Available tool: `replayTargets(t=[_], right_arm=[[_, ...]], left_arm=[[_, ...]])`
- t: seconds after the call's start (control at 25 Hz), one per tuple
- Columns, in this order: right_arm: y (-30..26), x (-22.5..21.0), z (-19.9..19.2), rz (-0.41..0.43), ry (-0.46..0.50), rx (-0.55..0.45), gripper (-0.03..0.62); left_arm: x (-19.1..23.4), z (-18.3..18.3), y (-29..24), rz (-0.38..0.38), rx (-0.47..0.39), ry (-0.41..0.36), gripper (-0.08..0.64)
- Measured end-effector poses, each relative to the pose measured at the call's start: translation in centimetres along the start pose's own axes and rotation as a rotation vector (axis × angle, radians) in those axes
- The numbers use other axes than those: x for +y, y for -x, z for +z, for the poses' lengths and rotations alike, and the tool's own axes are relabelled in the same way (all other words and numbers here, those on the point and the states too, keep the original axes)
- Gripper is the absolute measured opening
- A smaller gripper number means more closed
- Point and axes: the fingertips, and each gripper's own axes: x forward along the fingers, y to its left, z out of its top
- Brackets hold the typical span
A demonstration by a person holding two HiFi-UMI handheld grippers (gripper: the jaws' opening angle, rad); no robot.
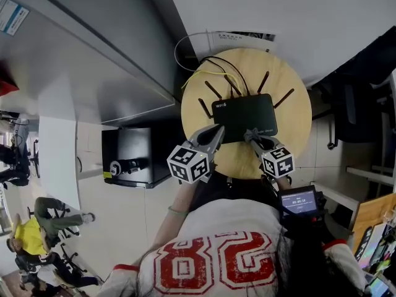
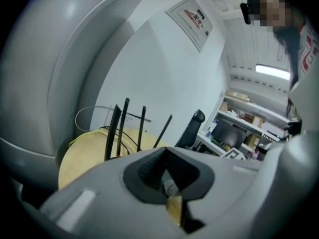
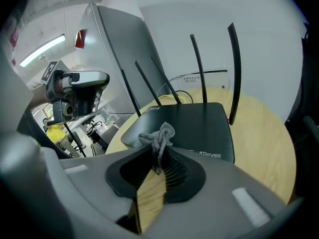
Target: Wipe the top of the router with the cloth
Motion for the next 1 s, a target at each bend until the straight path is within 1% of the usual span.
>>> replayTargets(t=[0.12,0.2,0.36,0.64,0.8,1.0], right_arm=[[0.0,0.0,0.0,0.001,-0.01,-0.004,0.058],[0.0,-0.4,0.9,-0.002,-0.003,-0.022,0.058],[-0.5,-2.9,3.9,-0.035,0.033,-0.064,0.058],[-2.6,-7.3,8.8,-0.118,0.111,-0.075,0.058],[-3.6,-8.5,9.7,-0.141,0.143,-0.058,0.058],[-4.2,-9.5,9.6,-0.152,0.136,-0.043,0.058]], left_arm=[[0.1,0.0,0.0,0.001,-0.003,0.001,0.002],[0.3,0.1,0.2,0.005,-0.005,0.001,0.002],[0.8,0.3,0.6,0.022,-0.014,0.006,0.002],[1.8,0.1,1.7,0.067,-0.024,0.018,0.002],[1.8,-0.1,2.3,0.093,-0.029,0.026,0.002],[1.8,-0.4,2.7,0.11,-0.029,0.034,0.002]])
